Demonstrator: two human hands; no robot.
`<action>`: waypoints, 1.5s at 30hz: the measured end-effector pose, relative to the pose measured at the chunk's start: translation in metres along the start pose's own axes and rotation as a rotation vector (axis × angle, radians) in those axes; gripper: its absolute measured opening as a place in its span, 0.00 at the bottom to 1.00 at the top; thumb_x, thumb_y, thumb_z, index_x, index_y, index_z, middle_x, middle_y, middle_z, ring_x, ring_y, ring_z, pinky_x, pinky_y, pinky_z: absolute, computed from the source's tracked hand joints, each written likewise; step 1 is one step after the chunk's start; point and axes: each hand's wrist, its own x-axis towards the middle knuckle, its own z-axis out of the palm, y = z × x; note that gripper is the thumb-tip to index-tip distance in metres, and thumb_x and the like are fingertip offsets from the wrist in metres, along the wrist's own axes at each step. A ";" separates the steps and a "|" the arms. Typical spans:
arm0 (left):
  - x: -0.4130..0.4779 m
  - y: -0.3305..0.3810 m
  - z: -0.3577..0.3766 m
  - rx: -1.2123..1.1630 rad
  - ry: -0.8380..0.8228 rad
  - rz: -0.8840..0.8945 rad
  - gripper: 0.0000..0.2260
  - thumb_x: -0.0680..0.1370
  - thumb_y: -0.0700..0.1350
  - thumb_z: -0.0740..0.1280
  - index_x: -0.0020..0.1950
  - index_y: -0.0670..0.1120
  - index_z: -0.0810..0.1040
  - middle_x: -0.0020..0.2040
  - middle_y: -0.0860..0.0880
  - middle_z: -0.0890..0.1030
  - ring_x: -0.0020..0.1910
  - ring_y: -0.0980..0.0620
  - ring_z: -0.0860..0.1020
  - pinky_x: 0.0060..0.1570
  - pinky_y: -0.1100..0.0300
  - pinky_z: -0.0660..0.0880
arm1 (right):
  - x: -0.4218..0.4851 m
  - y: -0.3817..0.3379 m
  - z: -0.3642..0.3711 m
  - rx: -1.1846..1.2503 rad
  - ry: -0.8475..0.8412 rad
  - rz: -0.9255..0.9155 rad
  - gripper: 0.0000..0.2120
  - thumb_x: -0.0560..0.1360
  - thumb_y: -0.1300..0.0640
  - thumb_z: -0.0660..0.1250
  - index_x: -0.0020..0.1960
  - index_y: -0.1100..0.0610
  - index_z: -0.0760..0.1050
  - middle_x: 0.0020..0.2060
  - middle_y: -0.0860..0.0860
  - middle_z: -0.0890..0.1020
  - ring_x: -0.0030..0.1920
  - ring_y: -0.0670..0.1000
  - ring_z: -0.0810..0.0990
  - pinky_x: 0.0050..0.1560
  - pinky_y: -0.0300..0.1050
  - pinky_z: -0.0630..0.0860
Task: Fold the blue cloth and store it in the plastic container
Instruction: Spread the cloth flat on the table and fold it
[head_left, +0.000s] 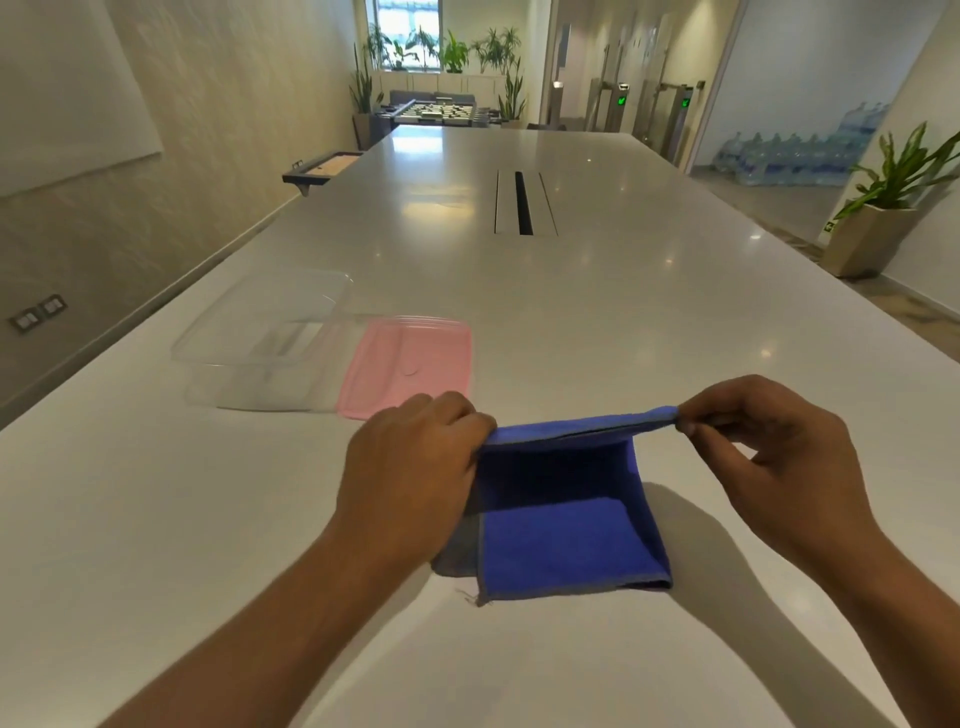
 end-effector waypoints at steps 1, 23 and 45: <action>0.000 -0.004 -0.003 -0.014 0.011 0.015 0.06 0.72 0.42 0.72 0.49 0.47 0.83 0.42 0.49 0.83 0.36 0.47 0.78 0.32 0.51 0.77 | -0.002 0.000 -0.001 -0.009 -0.013 -0.009 0.13 0.70 0.67 0.73 0.45 0.49 0.80 0.40 0.39 0.82 0.44 0.40 0.82 0.38 0.29 0.76; -0.031 0.023 0.045 -0.174 -0.348 -0.036 0.25 0.79 0.58 0.57 0.75 0.53 0.62 0.77 0.55 0.63 0.75 0.54 0.58 0.73 0.54 0.55 | -0.039 -0.009 0.051 -0.147 -0.434 0.053 0.17 0.78 0.45 0.61 0.65 0.45 0.76 0.68 0.38 0.73 0.67 0.40 0.71 0.66 0.36 0.64; 0.029 -0.027 0.061 -0.122 -0.506 -0.208 0.20 0.73 0.65 0.65 0.48 0.48 0.78 0.46 0.49 0.82 0.44 0.47 0.79 0.41 0.53 0.75 | -0.048 0.007 0.078 -0.043 -0.353 0.436 0.36 0.70 0.29 0.60 0.74 0.44 0.62 0.73 0.41 0.66 0.75 0.49 0.62 0.68 0.48 0.67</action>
